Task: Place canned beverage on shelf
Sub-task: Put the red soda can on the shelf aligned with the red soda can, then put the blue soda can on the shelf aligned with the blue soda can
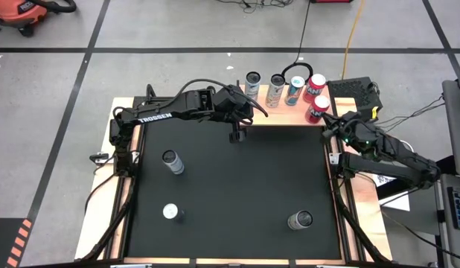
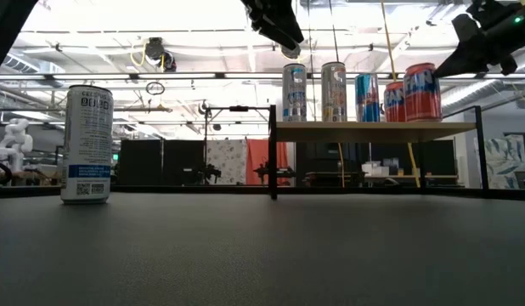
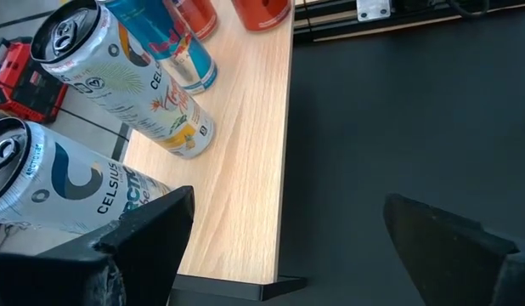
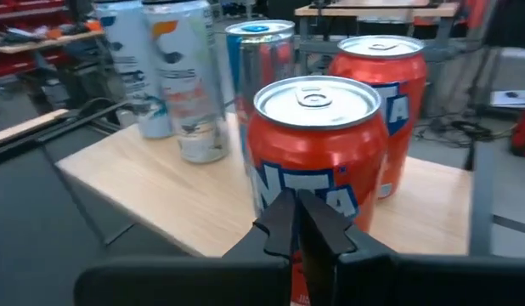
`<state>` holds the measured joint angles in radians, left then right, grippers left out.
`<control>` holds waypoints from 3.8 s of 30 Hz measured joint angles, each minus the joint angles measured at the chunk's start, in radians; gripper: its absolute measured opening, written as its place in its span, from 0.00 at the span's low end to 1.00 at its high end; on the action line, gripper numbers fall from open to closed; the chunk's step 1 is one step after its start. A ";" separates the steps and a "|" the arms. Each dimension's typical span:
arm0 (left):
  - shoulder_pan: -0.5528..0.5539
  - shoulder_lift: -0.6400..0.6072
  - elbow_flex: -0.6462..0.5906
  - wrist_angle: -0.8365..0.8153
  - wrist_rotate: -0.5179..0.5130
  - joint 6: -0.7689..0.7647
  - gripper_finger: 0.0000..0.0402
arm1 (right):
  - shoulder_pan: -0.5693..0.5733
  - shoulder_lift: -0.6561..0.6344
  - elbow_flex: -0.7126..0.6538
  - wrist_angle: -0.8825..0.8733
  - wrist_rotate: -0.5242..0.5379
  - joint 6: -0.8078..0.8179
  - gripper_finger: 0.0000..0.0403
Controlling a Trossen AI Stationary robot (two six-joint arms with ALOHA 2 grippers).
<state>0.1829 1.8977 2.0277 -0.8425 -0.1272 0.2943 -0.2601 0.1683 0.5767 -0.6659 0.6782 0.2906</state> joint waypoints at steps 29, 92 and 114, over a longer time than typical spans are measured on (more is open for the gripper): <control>0.000 0.000 0.000 0.004 0.000 0.000 0.96 | 0.000 0.058 0.000 0.003 -0.023 0.011 0.00; -0.053 0.000 0.000 -0.227 0.000 -0.146 0.96 | 0.000 0.104 0.066 -0.048 -0.796 0.043 0.00; -0.189 0.000 0.000 -0.333 0.015 -0.307 0.96 | 0.000 0.104 0.066 0.050 -0.862 -0.053 0.37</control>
<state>-0.0060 1.8980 2.0274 -1.1754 -0.1123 -0.0124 -0.2604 0.2722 0.6426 -0.6155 -0.1837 0.2379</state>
